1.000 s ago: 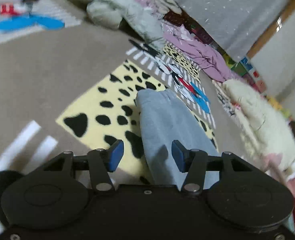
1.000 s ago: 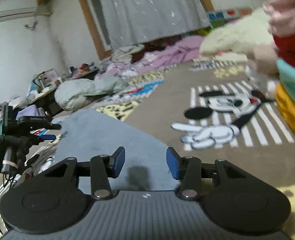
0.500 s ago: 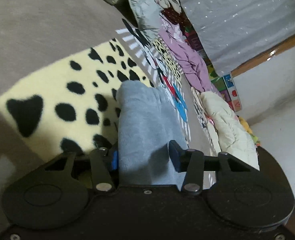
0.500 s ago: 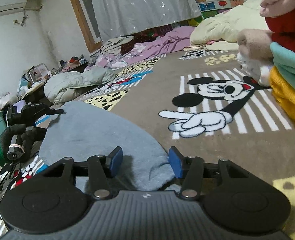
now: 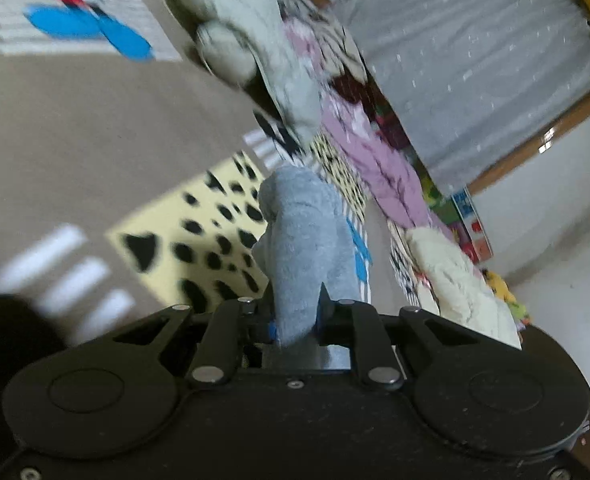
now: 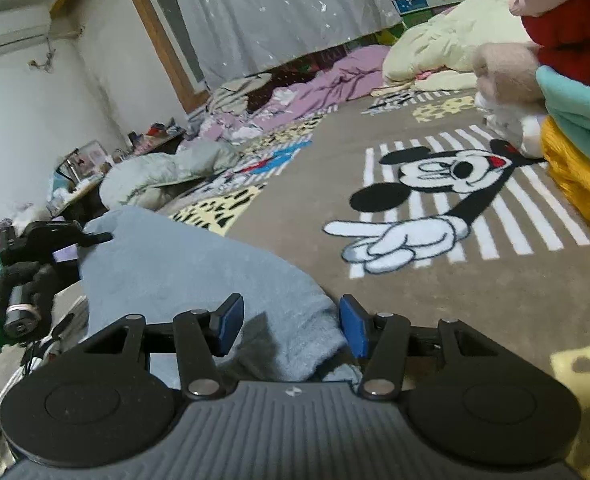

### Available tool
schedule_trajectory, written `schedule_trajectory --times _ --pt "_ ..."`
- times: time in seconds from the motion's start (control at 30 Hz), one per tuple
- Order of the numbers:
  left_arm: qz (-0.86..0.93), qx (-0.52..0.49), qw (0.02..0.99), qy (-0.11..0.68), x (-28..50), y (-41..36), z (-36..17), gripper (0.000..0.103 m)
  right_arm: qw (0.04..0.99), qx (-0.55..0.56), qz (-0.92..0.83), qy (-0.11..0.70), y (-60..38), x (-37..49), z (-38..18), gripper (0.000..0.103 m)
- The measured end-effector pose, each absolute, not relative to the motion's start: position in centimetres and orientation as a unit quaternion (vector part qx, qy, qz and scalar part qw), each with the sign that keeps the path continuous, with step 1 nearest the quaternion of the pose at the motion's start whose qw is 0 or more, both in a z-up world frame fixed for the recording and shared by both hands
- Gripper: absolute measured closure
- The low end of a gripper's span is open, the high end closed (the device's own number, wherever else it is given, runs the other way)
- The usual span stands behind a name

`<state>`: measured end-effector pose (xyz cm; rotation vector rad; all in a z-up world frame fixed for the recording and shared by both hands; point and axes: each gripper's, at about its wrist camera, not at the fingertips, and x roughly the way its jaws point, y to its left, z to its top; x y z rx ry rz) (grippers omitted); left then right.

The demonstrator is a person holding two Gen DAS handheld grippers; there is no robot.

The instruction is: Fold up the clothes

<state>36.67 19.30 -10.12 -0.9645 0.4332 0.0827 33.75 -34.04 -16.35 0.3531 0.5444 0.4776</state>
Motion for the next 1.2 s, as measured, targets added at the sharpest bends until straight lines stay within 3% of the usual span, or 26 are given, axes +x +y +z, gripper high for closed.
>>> schedule_trajectory --times 0.27,0.4,0.43,0.53,0.57,0.8,0.9,1.0,1.07,1.2 --pt "0.121 -0.479 0.856 0.151 27.0 23.4 -9.0 0.089 0.92 0.19 0.242 0.242 -34.6 33.2 -15.2 0.05" --pt "0.169 -0.476 0.832 0.23 28.4 27.2 -14.2 0.084 0.912 0.197 0.266 0.241 -34.1 33.1 -15.1 0.049" --pt "0.16 -0.475 0.835 0.23 28.2 27.6 -14.8 0.082 0.91 0.199 0.272 0.241 -33.9 33.1 -15.1 0.049" --pt "0.132 -0.456 0.858 0.198 27.2 27.9 -15.1 0.06 0.905 0.178 0.295 0.249 -32.5 33.1 -15.1 0.048" --pt "0.124 -0.462 0.858 0.188 26.8 28.3 -15.5 0.057 0.904 0.171 0.298 0.255 -32.0 33.1 -15.2 0.047" --pt "0.093 -0.483 0.854 0.17 27.3 29.6 -16.9 0.075 0.904 0.125 0.279 0.298 -29.2 33.7 -16.0 0.044" --pt "0.091 -0.471 0.858 0.184 28.3 29.5 -16.5 0.078 0.905 0.125 0.272 0.302 -29.1 33.7 -16.4 0.046" --pt "0.102 -0.447 0.861 0.22 28.9 29.5 -15.8 0.076 0.907 0.127 0.269 0.298 -29.2 33.6 -16.3 0.047" --pt "0.108 -0.432 0.862 0.242 28.4 29.6 -15.2 0.059 0.907 0.126 0.268 0.298 -29.3 33.4 -16.3 0.047" --pt "0.162 -0.302 0.912 0.225 25.8 27.9 -11.2 0.057 0.908 0.137 0.271 0.289 -29.9 33.2 -16.2 0.047"
